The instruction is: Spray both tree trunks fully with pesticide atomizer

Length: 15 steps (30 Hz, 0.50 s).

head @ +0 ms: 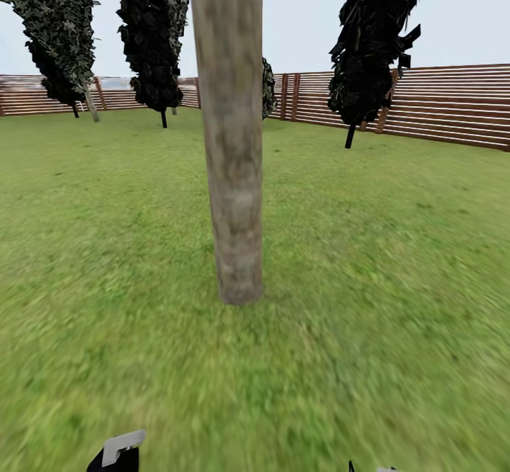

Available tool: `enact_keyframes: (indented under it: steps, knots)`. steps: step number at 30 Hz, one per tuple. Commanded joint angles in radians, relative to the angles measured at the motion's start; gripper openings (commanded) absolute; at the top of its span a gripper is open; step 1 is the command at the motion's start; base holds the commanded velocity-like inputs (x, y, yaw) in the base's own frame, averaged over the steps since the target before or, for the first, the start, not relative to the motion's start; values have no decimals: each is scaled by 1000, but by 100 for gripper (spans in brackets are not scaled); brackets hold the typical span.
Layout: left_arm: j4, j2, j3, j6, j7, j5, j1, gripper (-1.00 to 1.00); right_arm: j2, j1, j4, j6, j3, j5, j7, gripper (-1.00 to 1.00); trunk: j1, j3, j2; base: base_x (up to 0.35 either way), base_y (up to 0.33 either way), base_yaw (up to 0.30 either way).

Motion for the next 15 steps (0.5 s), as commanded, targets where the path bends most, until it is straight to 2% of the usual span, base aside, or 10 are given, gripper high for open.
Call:
enact_keyframes:
  steps: [1,7,15]
  knots:
    - [1,0,-1,-3,3,-1,-1,-100,0,-1,1,-3,-5,1,1,100,0,-1,0,185,0,0]
    - [2,-3,-3,-3,6,-2,-1,-100,0,-1,1,-3,-5,1,1,100,0,-1,0,167,0,0]
    - [2,-4,-5,-3,10,-3,-1,-100,0,-1,1,-3,-5,1,2,100,0,-1,0,22,0,0]
